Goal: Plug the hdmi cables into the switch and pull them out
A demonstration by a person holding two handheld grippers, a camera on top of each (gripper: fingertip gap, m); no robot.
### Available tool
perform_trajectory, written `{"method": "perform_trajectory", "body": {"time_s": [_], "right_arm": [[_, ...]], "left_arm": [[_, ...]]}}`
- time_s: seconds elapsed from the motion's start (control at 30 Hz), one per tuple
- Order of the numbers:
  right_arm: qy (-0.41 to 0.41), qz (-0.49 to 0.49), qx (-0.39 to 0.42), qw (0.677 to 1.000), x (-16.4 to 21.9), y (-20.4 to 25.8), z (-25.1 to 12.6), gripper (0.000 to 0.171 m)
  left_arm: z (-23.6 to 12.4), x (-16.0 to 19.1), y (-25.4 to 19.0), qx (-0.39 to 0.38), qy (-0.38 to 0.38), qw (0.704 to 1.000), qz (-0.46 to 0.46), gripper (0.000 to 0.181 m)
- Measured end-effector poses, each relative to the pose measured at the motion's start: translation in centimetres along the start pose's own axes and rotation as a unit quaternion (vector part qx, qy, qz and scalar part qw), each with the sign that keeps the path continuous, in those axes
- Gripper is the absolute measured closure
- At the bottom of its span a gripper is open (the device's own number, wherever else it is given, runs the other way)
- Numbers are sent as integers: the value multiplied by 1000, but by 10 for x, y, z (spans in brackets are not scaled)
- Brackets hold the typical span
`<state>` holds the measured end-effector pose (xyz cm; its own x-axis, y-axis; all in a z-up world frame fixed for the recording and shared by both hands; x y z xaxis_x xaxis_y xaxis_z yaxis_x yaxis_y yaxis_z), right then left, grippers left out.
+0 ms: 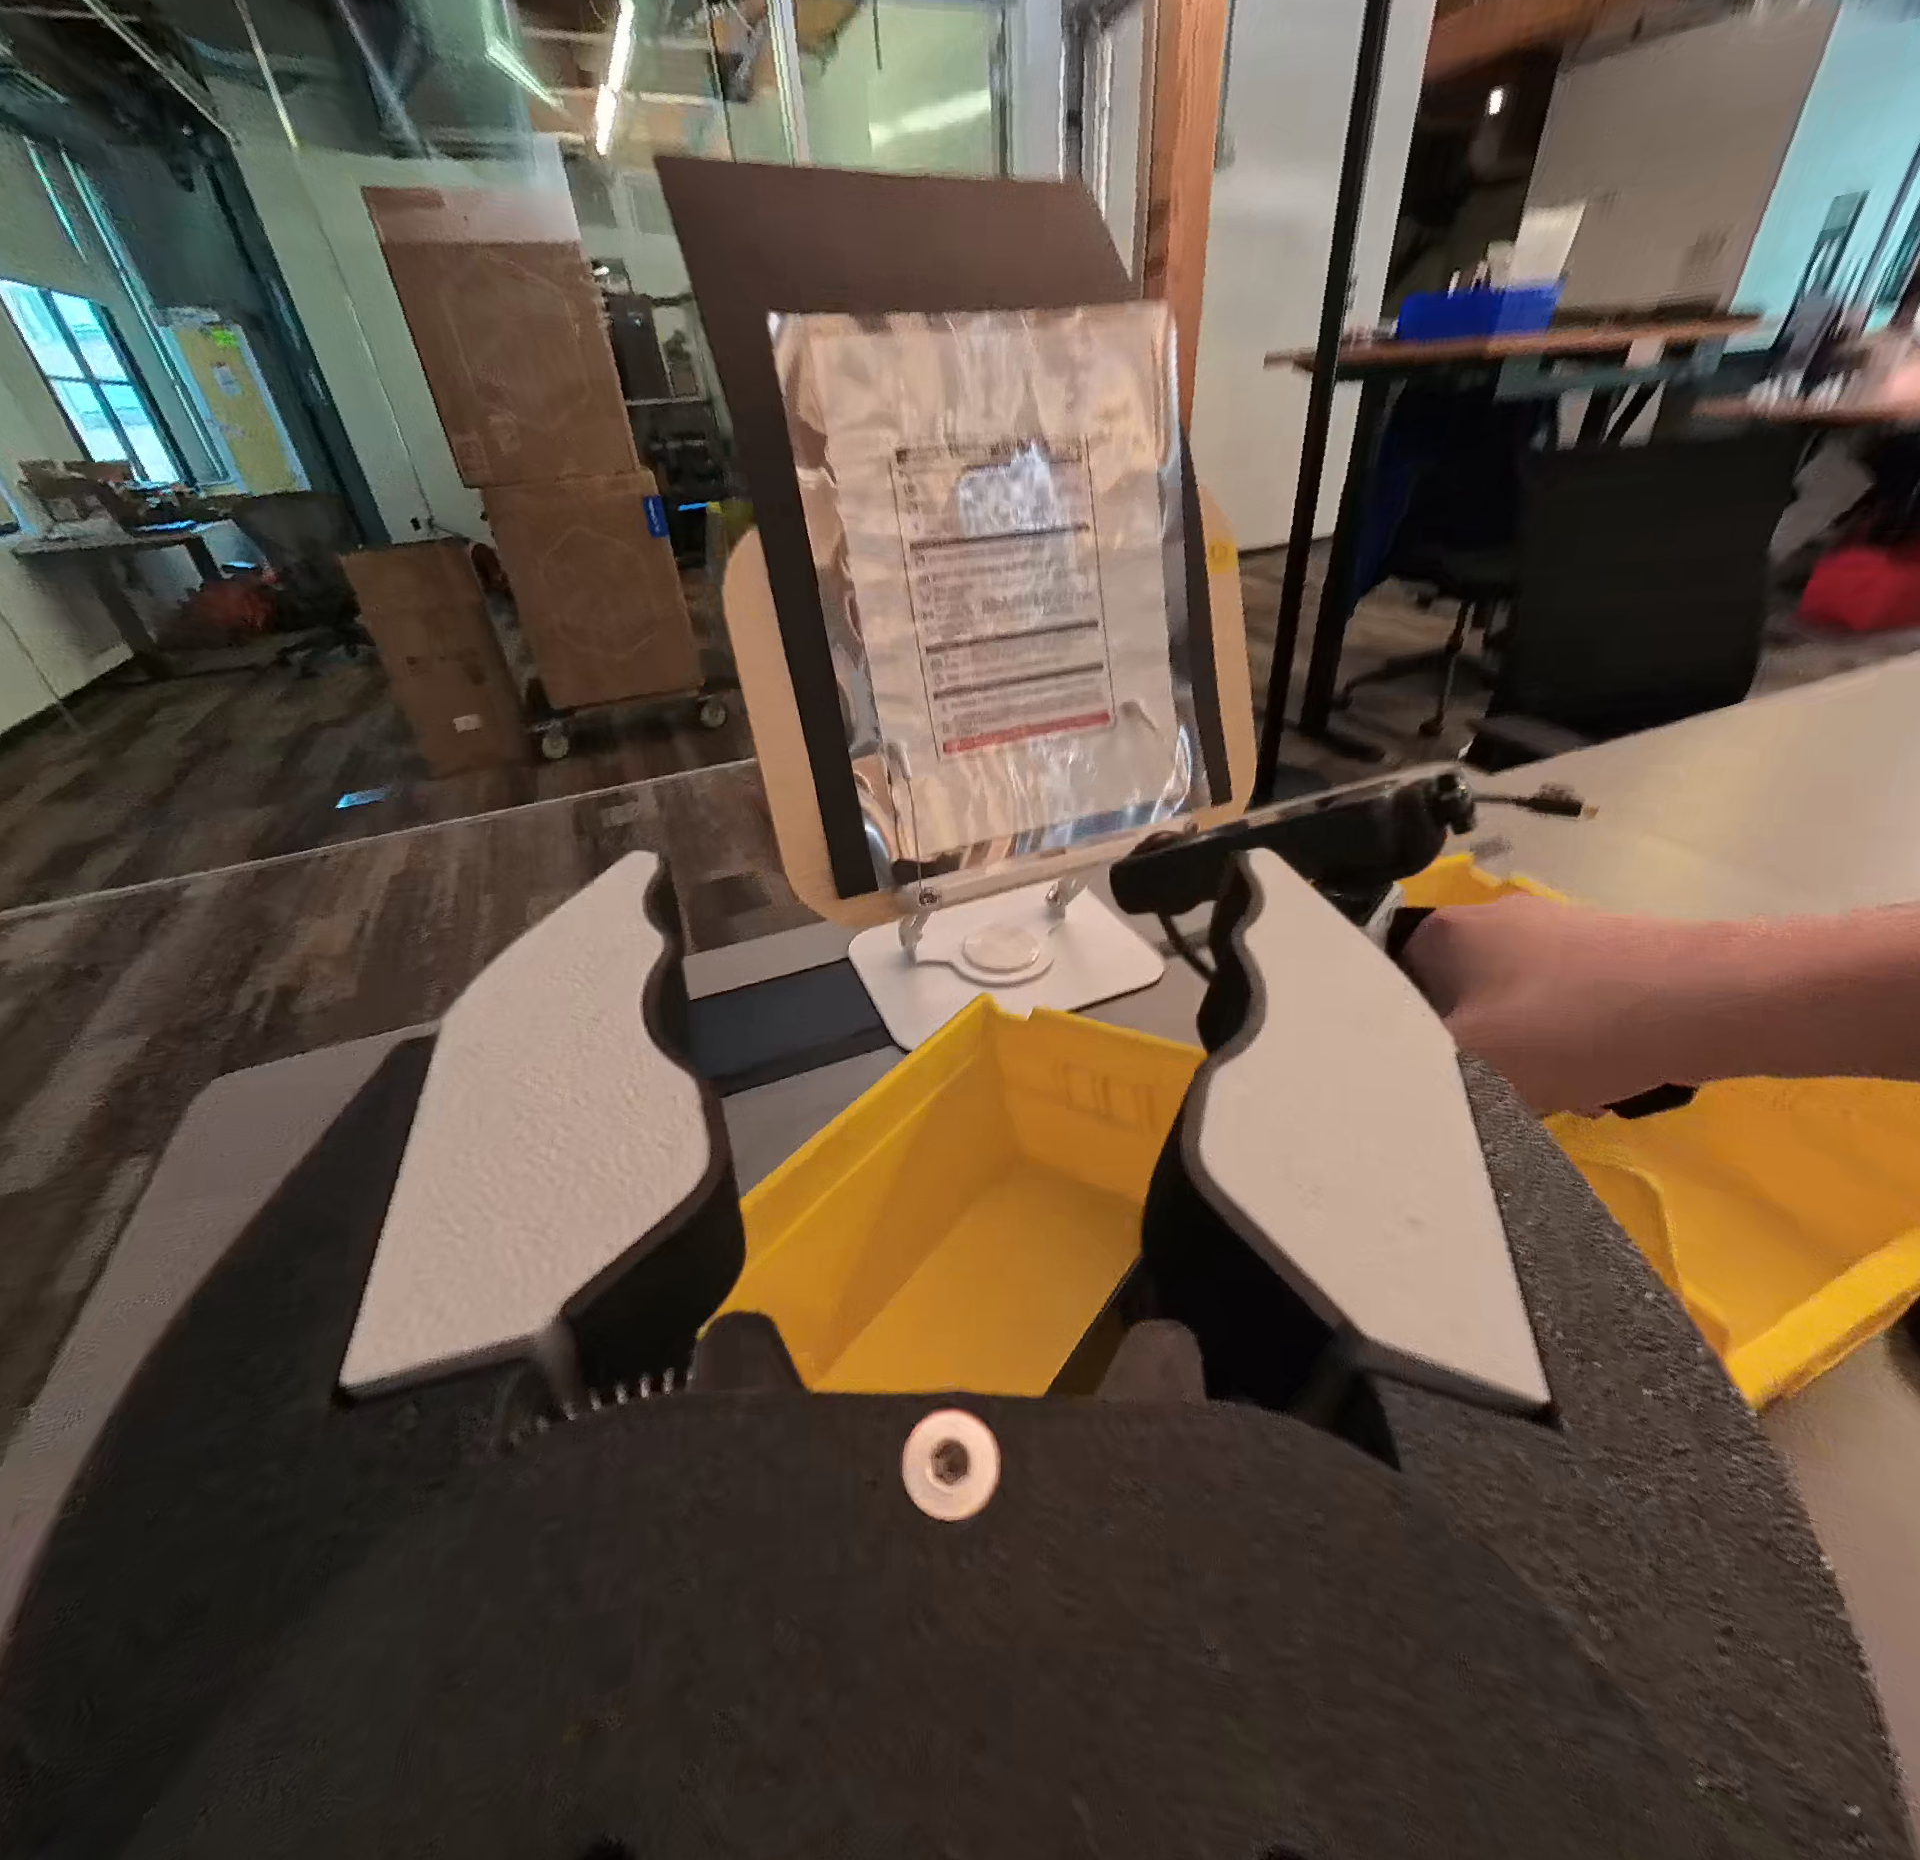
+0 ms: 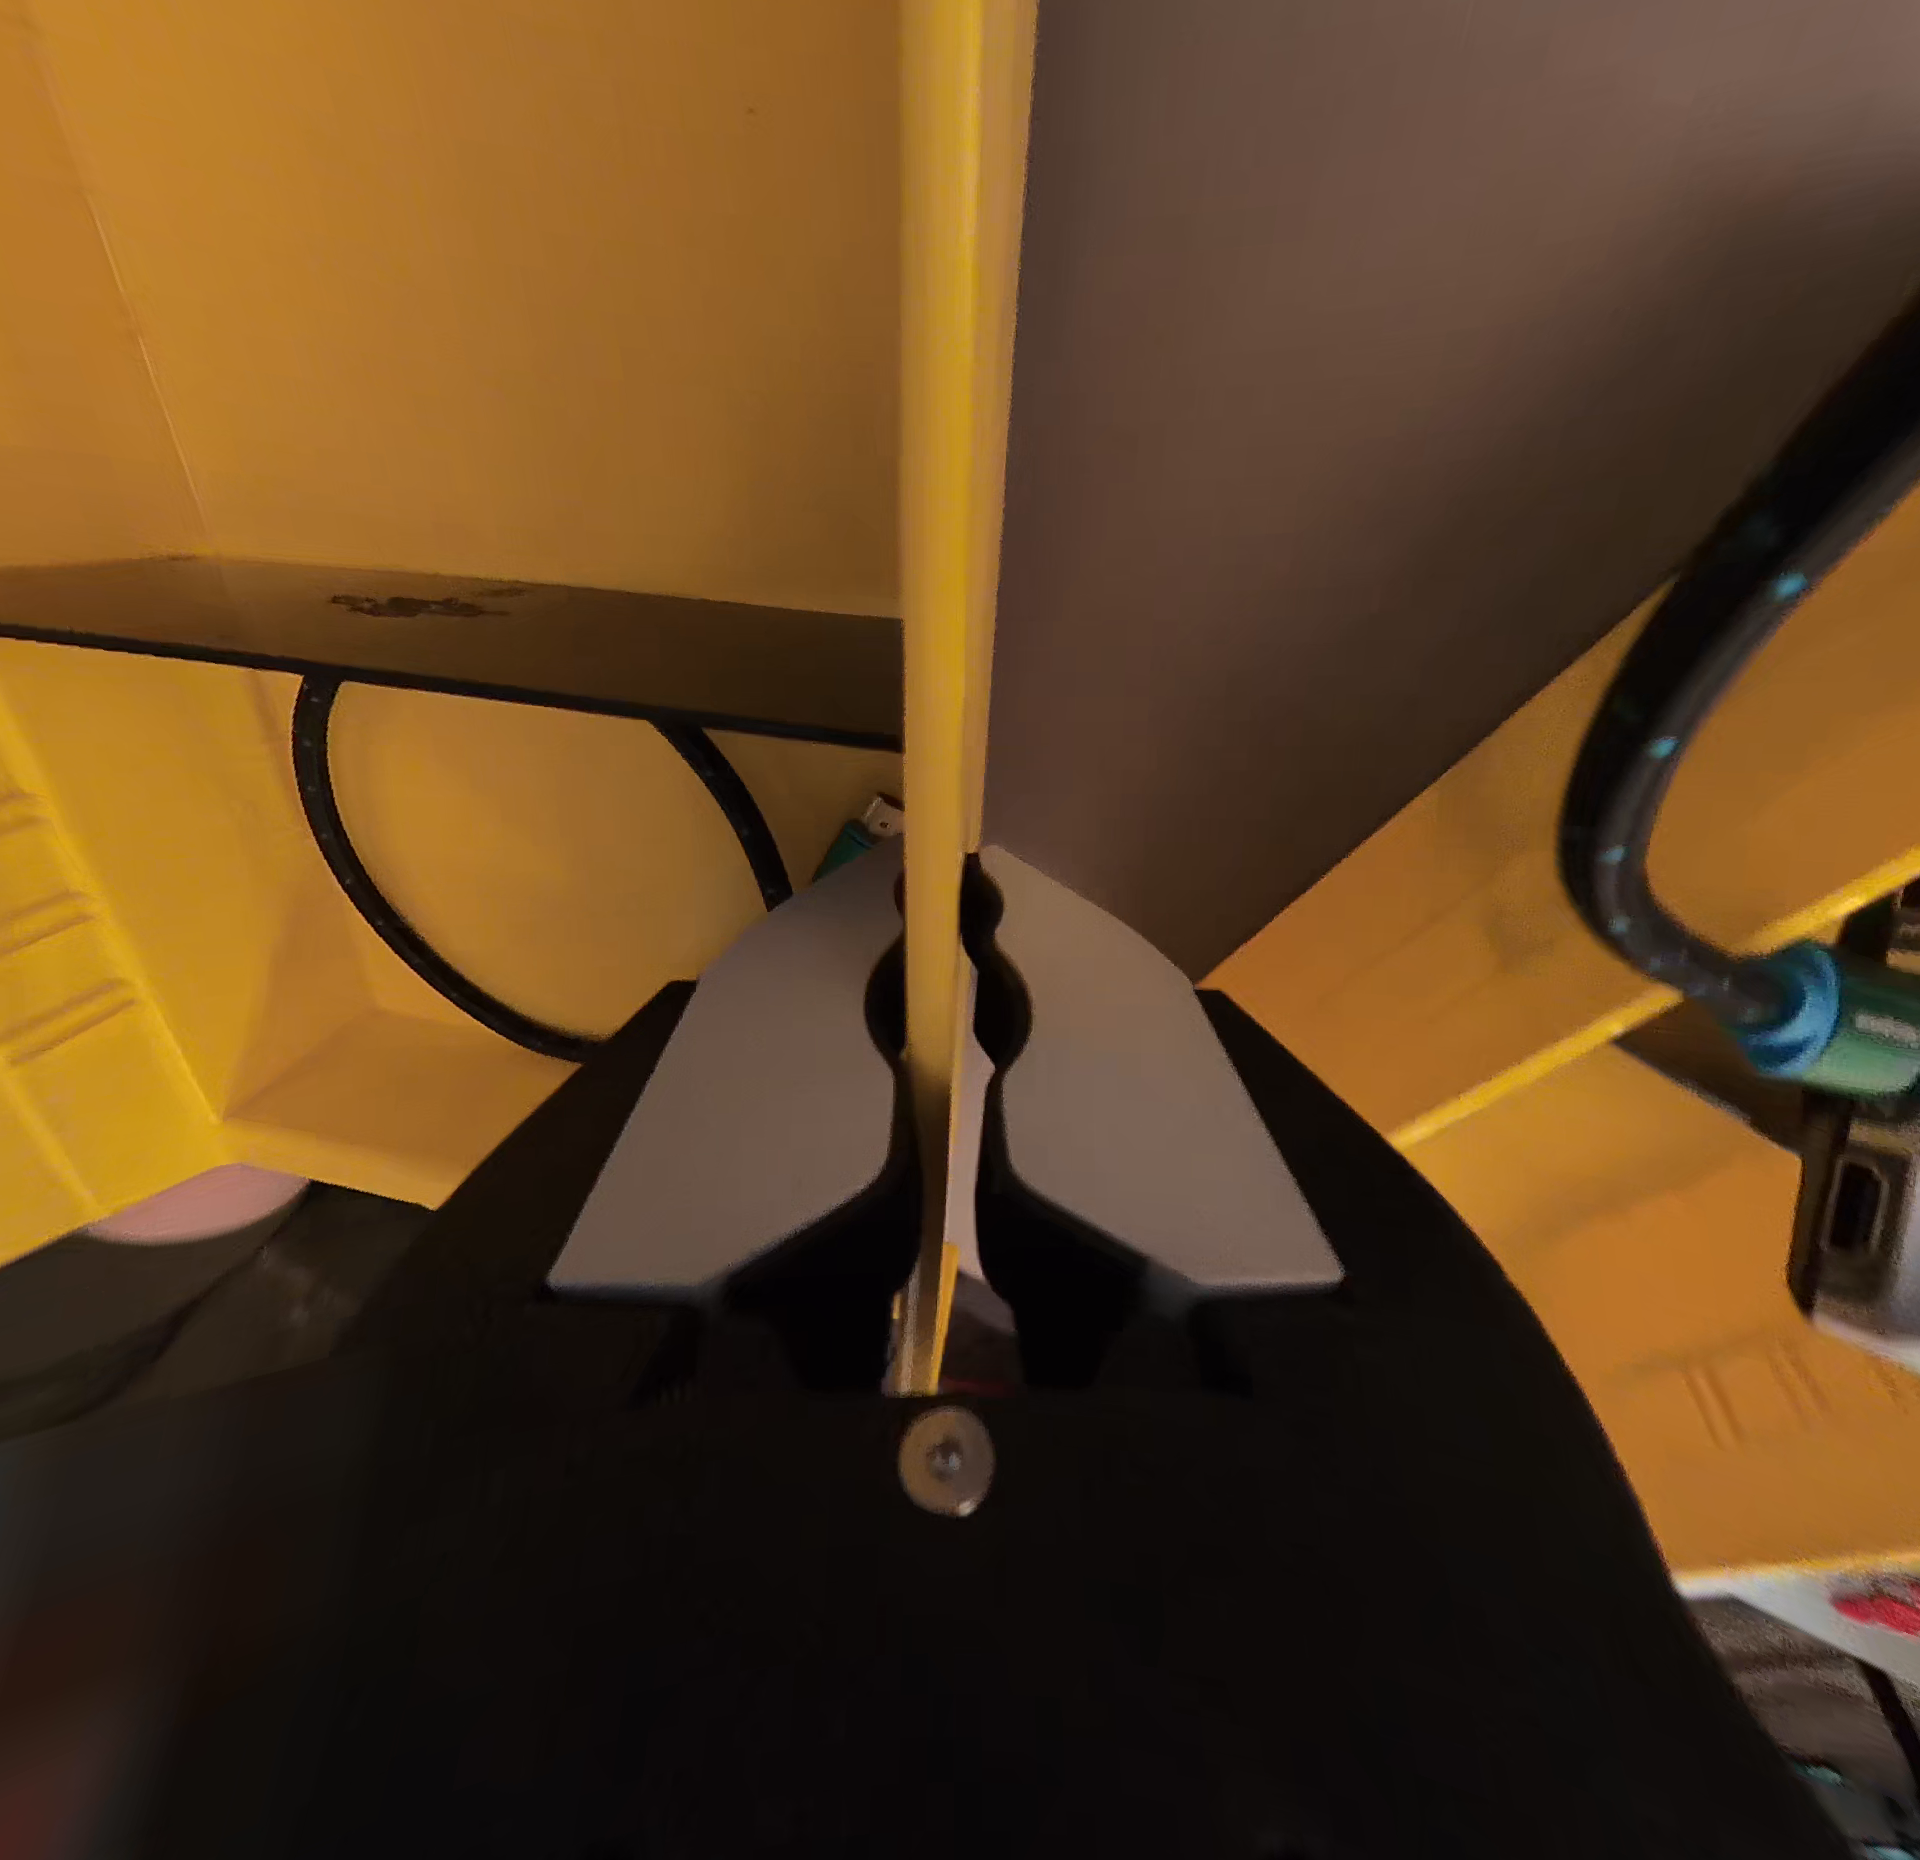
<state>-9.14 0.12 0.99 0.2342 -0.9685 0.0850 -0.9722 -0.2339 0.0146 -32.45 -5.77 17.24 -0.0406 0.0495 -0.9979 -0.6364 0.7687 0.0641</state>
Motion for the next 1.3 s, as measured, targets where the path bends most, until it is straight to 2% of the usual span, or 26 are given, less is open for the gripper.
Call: {"method": "perform_trajectory", "body": {"time_s": [0.17, 0.27, 0.33, 0.47, 0.6, 0.77, 0.9, 1.07, 1.2, 1.3], "right_arm": [[41, -40, -9, 998, 20, 1, -61, 164], [41, -39, -27, 998, 48, -23, -110, 164], [16, -28, -42, 999, 73, -50, -142, 165], [-67, 31, -88, 993, 137, -126, -191, 164], [-121, 108, -116, 980, 210, -210, -206, 166], [-174, 197, -98, 960, 290, -296, -176, 165], [-181, 244, -105, 947, 327, -344, -128, 162], [-161, 284, -110, 939, 339, -391, -60, 165], [-178, 300, -87, 933, 340, -418, -24, 164], [-187, 318, -87, 925, 339, -431, 0, 165]], "left_arm": [[-44, -16, 13, -8, -120, 991, -64, 90], [-69, -24, 17, 25, -209, 972, -100, 107], [-77, -26, 18, 67, -242, 959, -133, 110], [-63, -20, 19, 129, -206, 956, -165, 110], [-27, -8, 13, 175, -126, 960, -179, 115], [40, 13, -22, 315, -23, 919, -238, 116], [98, 46, -57, 335, 99, 910, -223, 113], [146, 93, -95, 364, 194, 880, -236, 122], [161, 124, -121, 344, 259, 879, -206, 114], [163, 144, -137, 343, 324, 864, -175, 106]]}}
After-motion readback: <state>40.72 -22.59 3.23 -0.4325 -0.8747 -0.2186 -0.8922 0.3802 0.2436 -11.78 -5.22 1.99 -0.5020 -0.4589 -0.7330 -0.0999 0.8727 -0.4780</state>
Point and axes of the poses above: each gripper's, where its closed fingertips meet, z out along the fingers, x out of its underside, y = z × x across the jaws, the point moved 9 cm from there along -z, back along the fingers, and after that the axes turned 11 degrees about x, right-handed, at the moved point
